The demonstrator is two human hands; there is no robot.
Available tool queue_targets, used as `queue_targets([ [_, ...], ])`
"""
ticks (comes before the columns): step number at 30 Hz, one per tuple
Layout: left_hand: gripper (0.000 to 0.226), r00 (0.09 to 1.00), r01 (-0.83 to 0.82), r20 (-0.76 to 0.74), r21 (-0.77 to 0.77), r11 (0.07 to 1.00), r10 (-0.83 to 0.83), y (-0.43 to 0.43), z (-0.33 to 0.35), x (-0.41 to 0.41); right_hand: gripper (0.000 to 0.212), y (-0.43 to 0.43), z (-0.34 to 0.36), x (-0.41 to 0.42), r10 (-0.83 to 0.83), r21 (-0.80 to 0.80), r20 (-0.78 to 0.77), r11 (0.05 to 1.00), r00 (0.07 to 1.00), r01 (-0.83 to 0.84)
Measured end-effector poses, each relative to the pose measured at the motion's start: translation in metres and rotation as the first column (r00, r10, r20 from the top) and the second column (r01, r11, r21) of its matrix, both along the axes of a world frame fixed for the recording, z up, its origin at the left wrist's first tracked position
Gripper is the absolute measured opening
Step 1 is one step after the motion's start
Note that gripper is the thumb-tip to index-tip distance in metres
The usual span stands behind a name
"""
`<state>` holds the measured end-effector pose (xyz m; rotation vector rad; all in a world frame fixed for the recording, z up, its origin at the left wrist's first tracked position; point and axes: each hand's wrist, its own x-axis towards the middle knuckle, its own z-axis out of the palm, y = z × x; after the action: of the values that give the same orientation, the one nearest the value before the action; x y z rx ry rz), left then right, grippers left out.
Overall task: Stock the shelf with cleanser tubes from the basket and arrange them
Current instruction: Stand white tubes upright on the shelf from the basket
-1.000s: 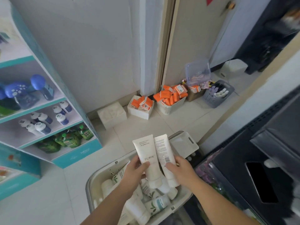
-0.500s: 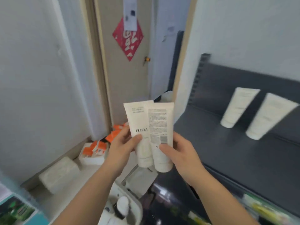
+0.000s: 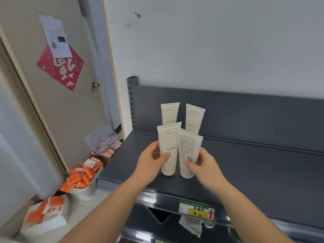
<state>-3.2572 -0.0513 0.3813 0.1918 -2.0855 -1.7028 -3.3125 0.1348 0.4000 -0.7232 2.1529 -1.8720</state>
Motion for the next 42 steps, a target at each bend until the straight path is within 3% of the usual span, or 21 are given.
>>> queue_targets([
  [6, 0.039, 0.998, -0.066, 0.008, -0.037, 0.997, 0.066, 0.005, -0.006, -0.027, 0.036, 0.007, -0.014, -0.033, -0.137, 0.072, -0.052, 0.987, 0.989, 0.141],
  [11, 0.039, 0.996, -0.074, 0.037, -0.086, 0.994, 0.077, -0.009, -0.004, -0.048, 0.038, -0.002, -0.020, -0.062, -0.133, 0.112, -0.097, 0.983, 0.986, 0.144],
  [22, 0.041, 0.989, -0.111, 0.095, -0.044, 0.993, 0.114, -0.015, -0.002, -0.069, 0.046, -0.019, -0.022, -0.080, -0.153, 0.110, -0.085, 0.981, 0.985, 0.162],
  [29, 0.068, 0.945, -0.060, 0.301, -0.212, 0.975, 0.124, -0.017, 0.001, -0.049, 0.080, -0.006, -0.034, -0.067, -0.206, 0.309, 0.037, 0.933, 0.978, 0.185],
  [34, 0.068, 0.918, -0.094, 0.306, -0.446, 0.890, 0.251, -0.022, 0.002, -0.014, 0.059, 0.009, -0.037, -0.042, -0.140, 0.328, -0.004, 0.935, 0.990, 0.134],
  [38, 0.063, 0.893, -0.127, 0.274, -0.607, 0.784, 0.357, -0.028, 0.003, 0.018, 0.055, -0.006, -0.033, -0.020, 0.072, 0.435, -0.154, 0.900, 0.985, 0.002],
  [42, 0.057, 0.806, -0.144, 0.218, -0.830, 0.539, 0.550, -0.039, 0.011, 0.052, 0.058, -0.039, -0.021, -0.003, 0.292, 0.527, -0.327, 0.846, 0.899, -0.083],
])
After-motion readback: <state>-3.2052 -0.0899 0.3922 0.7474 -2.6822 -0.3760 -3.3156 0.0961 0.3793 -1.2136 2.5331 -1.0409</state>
